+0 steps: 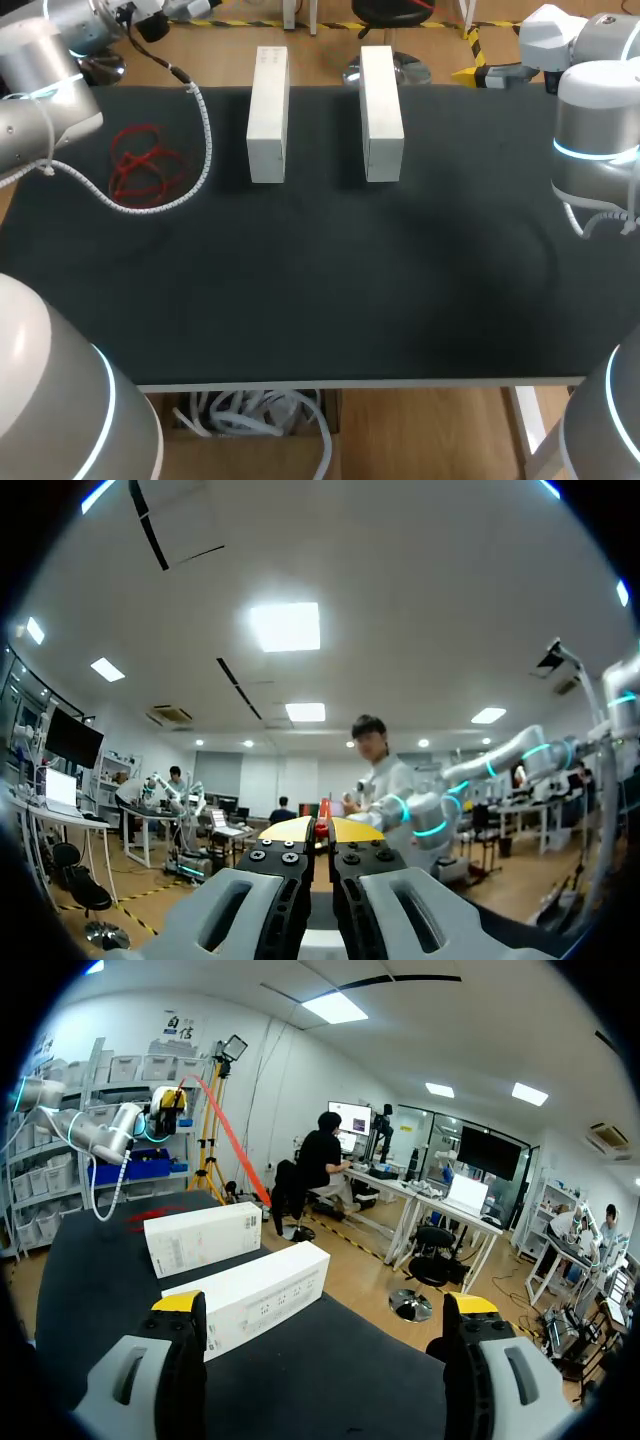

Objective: Grab the tape and strap the tape.

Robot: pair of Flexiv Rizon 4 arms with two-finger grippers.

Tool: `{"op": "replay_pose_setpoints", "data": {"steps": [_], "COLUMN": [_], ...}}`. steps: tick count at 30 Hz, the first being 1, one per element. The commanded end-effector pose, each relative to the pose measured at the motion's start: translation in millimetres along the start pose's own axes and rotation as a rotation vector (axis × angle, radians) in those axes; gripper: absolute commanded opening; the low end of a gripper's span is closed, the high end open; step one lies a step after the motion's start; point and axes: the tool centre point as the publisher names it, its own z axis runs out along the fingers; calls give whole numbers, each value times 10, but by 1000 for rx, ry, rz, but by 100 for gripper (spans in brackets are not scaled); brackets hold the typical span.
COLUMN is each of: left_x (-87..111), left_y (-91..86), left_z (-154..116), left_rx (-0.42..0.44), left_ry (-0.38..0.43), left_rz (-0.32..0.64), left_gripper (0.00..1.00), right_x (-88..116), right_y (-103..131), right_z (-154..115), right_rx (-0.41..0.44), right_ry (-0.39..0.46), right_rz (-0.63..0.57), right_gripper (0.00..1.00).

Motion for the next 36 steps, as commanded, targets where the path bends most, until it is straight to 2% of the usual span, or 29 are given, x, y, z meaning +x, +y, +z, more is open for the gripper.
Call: {"op": "replay_pose_setpoints", "data": {"steps": [1, 36], "left_x": [34, 37], "left_y": [-9, -15], "left_z": [9, -1], "left_rx": [-2, -15], "left_ry": [-6, -24], "left_rz": [3, 18], "left_gripper": [0, 0], "right_x": [1, 1], "right_y": [-1, -1], "right_z": [-1, -1], "right_rx": [0, 0], "right_ry": [0, 0], "right_rz": [0, 0], "right_gripper": [100, 100]}}
